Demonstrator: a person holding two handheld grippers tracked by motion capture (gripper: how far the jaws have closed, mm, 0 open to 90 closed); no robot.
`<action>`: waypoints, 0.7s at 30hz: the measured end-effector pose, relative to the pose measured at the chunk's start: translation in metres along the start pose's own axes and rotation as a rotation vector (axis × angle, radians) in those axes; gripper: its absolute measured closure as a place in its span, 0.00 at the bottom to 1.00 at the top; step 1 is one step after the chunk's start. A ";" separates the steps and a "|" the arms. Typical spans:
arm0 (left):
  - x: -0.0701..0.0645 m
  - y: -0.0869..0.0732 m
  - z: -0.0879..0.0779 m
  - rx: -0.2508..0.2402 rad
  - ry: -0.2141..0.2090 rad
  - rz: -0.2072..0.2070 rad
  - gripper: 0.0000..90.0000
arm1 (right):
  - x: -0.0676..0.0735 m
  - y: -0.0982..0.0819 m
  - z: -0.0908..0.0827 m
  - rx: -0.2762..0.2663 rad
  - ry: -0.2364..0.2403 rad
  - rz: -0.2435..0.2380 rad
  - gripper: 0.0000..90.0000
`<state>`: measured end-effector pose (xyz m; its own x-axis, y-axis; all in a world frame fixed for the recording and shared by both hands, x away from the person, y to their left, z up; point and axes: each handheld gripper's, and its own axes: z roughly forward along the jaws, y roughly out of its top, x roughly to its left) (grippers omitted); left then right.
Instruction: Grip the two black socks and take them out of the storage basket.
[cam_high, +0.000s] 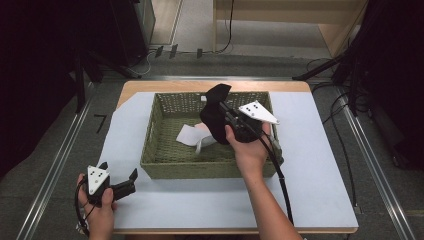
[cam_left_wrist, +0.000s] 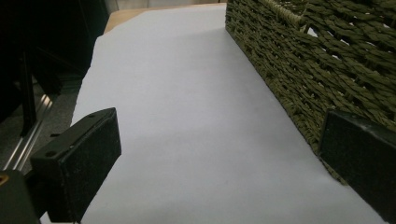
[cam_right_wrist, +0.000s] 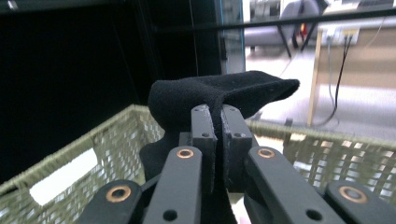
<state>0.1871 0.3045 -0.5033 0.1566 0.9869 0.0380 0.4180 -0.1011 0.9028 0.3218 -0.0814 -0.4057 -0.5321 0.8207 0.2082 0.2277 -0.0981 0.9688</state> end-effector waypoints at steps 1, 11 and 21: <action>0.000 0.000 0.000 -0.001 -0.001 -0.003 0.01 | -0.001 0.001 -0.002 -0.019 -0.002 -0.005 0.97; 0.000 0.000 0.000 -0.001 -0.002 -0.004 0.01 | -0.019 0.019 -0.024 -0.160 -0.032 -0.038 0.97; 0.001 0.000 0.000 -0.001 -0.002 -0.005 0.01 | -0.038 0.037 -0.050 -0.236 -0.088 -0.075 0.97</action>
<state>0.1868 0.3052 -0.5031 0.1565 0.9871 0.0325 0.4182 -0.0960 0.9033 0.3093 -0.1446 -0.3707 -0.4646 0.8757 0.1316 -0.0117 -0.1546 0.9879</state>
